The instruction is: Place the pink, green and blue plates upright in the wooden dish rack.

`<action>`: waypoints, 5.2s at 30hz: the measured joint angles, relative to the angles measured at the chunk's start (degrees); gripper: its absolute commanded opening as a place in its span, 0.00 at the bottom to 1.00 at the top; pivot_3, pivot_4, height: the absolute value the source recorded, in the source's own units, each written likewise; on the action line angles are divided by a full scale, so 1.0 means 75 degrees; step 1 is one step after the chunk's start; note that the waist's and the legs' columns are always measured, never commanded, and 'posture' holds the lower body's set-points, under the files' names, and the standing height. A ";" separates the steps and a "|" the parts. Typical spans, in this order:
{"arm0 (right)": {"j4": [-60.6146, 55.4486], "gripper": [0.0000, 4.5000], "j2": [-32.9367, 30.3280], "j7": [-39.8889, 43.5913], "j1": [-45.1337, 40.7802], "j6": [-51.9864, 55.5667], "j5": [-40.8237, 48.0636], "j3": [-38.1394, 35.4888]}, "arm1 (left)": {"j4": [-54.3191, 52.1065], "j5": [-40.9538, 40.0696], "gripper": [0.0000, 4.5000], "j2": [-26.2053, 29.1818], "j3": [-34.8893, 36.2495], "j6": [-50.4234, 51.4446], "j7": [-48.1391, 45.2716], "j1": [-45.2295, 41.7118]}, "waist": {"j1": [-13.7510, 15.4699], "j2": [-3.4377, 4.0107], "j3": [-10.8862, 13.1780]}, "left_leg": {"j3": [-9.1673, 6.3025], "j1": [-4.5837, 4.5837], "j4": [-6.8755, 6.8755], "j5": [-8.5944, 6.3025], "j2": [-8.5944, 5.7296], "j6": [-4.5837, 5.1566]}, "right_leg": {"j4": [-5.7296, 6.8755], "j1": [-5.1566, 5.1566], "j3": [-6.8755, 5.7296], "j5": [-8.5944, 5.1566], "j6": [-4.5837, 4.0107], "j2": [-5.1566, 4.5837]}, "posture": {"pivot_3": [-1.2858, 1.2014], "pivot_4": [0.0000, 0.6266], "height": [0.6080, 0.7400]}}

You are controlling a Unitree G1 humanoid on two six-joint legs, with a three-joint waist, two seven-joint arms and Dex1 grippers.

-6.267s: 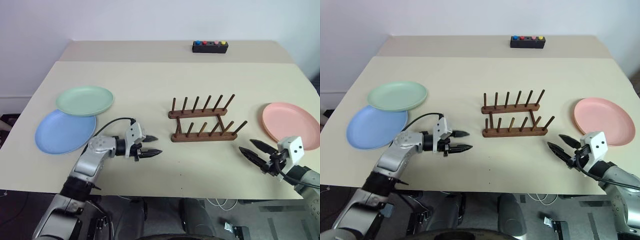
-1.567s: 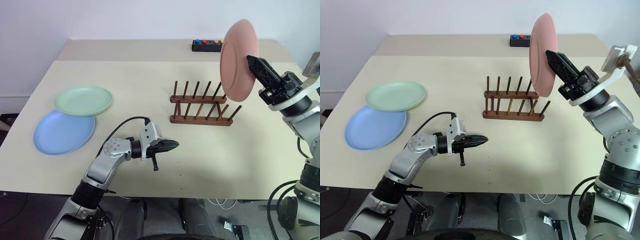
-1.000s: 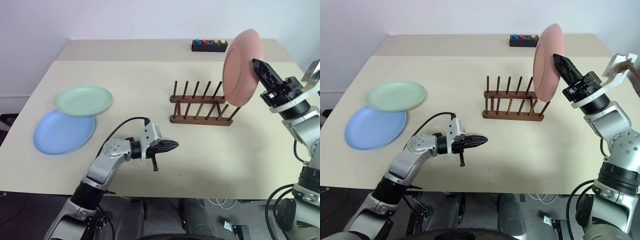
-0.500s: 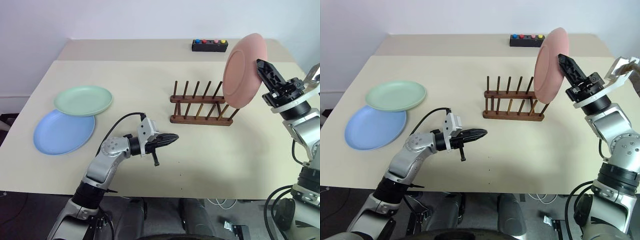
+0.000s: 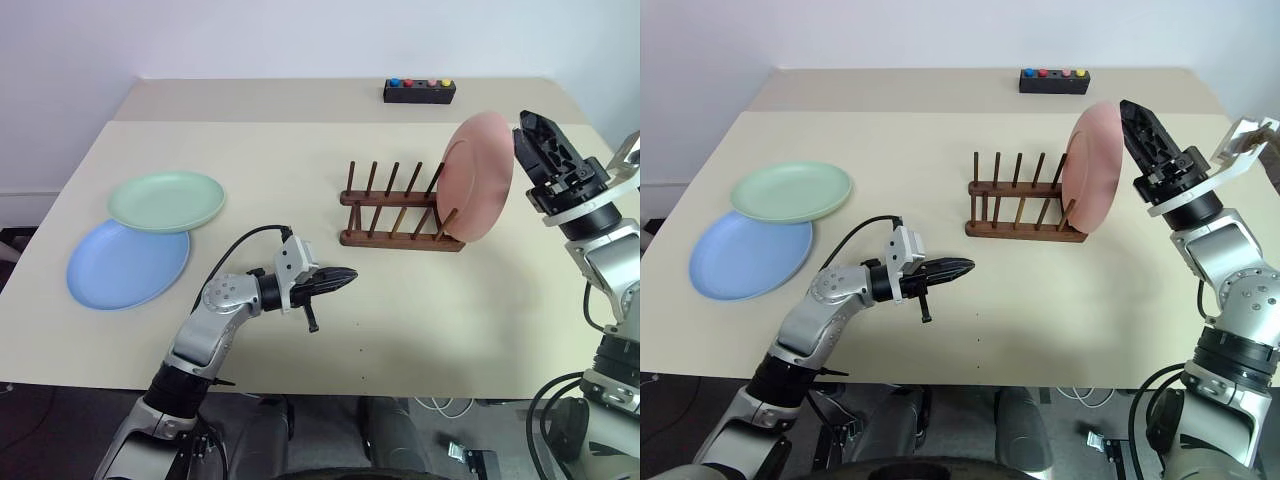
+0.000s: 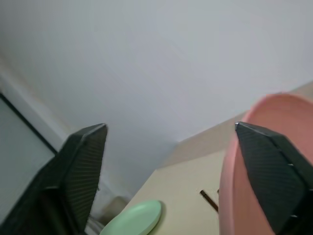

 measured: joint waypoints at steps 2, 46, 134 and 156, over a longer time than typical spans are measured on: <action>0.0117 0.88 0.0000 -0.0006 -0.0062 -0.0299 -0.0209 -0.0123 | 0.0000 0.0010 0.00 0.0006 -0.0001 -0.0009 0.0001 0.0003 | -0.0001 0.0000 0.0000 | 0.0001 -0.0001 0.0001 0.0000 0.0000 0.0000 | 0.0000 0.0000 0.0000 0.0000 0.0000 0.0000 | 0.52 0.24 0.96; -0.1620 0.89 -0.0803 0.4408 0.0014 -0.4031 -0.7831 0.5192 | -0.0477 -0.0984 0.98 0.1502 0.5659 0.1297 0.4514 0.0484 | 0.0024 -0.0017 0.0015 | -0.0007 -0.0054 0.0024 0.0004 0.0004 -0.0008 | 0.0009 -0.0054 -0.0010 0.0018 0.0015 0.0002 | 0.52 0.24 0.96; -0.1431 0.89 -0.0579 0.4152 0.0514 -0.4339 -0.8355 0.5156 | 0.3840 -0.0584 0.68 0.0632 0.5407 0.5031 0.8517 -0.3985 | -0.0013 -0.0071 0.0004 | -0.0010 -0.0054 0.0028 0.0012 -0.0004 -0.0022 | 0.0035 -0.0062 -0.0011 0.0029 0.0033 0.0000 | 0.52 0.24 0.96; -0.1425 0.89 -0.0531 0.4092 0.0312 -0.4449 -0.8508 0.5156 | 0.2693 -0.1252 0.01 -0.0301 0.5963 0.3840 0.7944 -0.3941 | 0.0022 -0.0075 0.0006 | -0.0011 -0.0058 0.0031 0.0016 -0.0005 -0.0029 | 0.0037 -0.0063 -0.0011 0.0031 0.0033 -0.0003 | 0.52 0.24 0.96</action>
